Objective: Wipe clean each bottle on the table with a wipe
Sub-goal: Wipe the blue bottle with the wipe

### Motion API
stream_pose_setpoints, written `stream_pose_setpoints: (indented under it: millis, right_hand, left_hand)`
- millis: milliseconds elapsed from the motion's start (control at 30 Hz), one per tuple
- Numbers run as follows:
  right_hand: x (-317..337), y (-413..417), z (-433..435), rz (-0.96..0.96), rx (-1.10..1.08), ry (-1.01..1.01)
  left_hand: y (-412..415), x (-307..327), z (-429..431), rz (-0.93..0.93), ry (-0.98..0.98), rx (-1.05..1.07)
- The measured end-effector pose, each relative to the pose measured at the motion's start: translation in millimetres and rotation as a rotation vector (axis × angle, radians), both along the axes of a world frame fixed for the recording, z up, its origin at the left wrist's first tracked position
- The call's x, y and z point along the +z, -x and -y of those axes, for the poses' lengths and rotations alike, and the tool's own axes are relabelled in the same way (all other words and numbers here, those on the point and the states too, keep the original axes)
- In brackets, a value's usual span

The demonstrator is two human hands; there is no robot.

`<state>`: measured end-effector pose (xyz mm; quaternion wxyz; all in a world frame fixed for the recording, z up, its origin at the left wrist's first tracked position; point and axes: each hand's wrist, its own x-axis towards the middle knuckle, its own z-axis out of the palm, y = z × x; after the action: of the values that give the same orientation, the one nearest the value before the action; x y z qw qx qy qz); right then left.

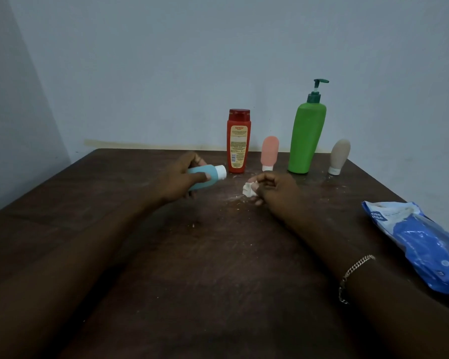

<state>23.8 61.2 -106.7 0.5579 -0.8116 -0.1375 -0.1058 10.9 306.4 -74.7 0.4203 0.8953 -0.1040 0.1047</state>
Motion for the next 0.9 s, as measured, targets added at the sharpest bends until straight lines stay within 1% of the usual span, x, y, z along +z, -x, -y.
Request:
stream_pose_setpoints:
  millis: [100, 200, 333, 467, 567, 900]
  right_hand:
    - [-3, -4, 1, 0.055, -0.057, -0.063]
    - [-7, -10, 4, 0.094, -0.090, -0.029]
    - [-8, -10, 5, 0.099, -0.064, -0.007]
    - [-10, -13, 6, 0.090, -0.040, -0.076]
    - [-12, -17, 7, 0.080, -0.041, -0.106]
    - [-15, -22, 6, 0.069, -0.024, -0.087]
  left_hand:
    - [-10, 11, -5, 0.121, -0.051, 0.101]
    - [-30, 24, -10, 0.170, -0.161, 0.154]
    - [-61, 38, -13, 0.169, -0.350, 0.187]
    - [-87, 36, -14, 0.114, -0.472, 0.190]
    - [-100, 34, -15, 0.087, -0.505, 0.188]
    - [-120, 30, -9, 0.048, -0.520, 0.208]
